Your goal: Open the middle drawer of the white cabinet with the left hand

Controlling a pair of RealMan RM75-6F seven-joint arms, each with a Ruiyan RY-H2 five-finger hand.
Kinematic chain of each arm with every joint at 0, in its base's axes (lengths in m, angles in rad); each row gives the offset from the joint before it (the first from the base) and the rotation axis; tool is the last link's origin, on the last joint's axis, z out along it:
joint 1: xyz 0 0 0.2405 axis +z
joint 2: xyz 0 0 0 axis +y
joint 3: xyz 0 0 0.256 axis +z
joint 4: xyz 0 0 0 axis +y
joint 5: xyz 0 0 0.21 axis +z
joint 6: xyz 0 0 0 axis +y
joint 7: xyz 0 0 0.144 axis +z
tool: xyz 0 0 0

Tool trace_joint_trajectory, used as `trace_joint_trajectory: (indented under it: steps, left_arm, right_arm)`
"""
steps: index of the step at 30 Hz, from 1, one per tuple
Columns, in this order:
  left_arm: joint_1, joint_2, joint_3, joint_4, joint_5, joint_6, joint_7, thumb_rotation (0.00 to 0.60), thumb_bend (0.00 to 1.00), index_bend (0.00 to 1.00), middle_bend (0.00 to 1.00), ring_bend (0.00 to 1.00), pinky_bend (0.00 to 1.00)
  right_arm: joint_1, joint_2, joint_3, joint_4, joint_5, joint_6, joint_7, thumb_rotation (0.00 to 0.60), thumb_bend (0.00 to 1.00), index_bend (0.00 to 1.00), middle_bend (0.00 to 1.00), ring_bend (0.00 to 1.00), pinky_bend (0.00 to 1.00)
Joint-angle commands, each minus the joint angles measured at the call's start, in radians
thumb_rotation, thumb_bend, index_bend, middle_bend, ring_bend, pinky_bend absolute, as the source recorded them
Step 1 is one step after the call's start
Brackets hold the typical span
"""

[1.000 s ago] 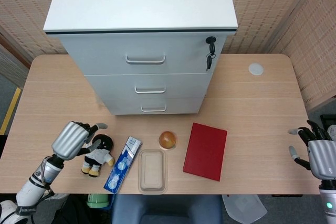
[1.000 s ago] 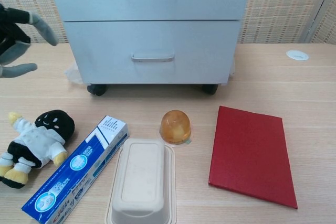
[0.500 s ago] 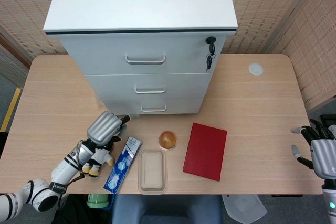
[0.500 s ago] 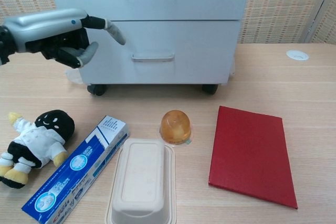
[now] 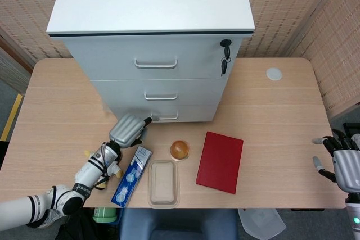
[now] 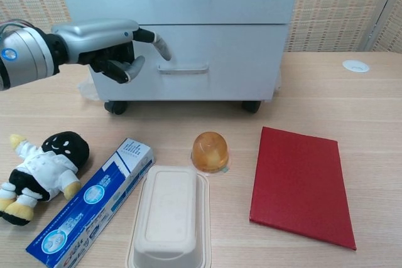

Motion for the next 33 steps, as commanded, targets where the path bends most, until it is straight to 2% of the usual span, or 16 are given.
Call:
trace_joint_trajectory:
  steps: [1,9,33]
  left_arm:
    - [-0.025,-0.027,0.001,0.0,-0.084,0.003,0.066,0.6,0.72,0.23,1.0,0.99,1.0]
    - [-0.055,-0.072,-0.001,-0.005,-0.182,0.054,0.135,0.6,0.72,0.23,1.0,0.99,1.0]
    - [-0.125,-0.155,0.013,0.054,-0.292,0.105,0.208,0.6,0.72,0.24,1.0,0.99,1.0]
  right_arm:
    - [0.001,-0.001,-0.001,0.004,0.002,-0.004,0.001,0.6,0.31,0.35,0.36,0.3,0.25]
    - [0.001,-0.002,-0.006,0.014,0.001,-0.012,0.011,0.6,0.31,0.35,0.36,0.3,0.25]
    - [-0.02,0.02,0.001,0.007,0.012,0.017,0.031,0.6,0.31,0.35,0.36,0.3,0.25]
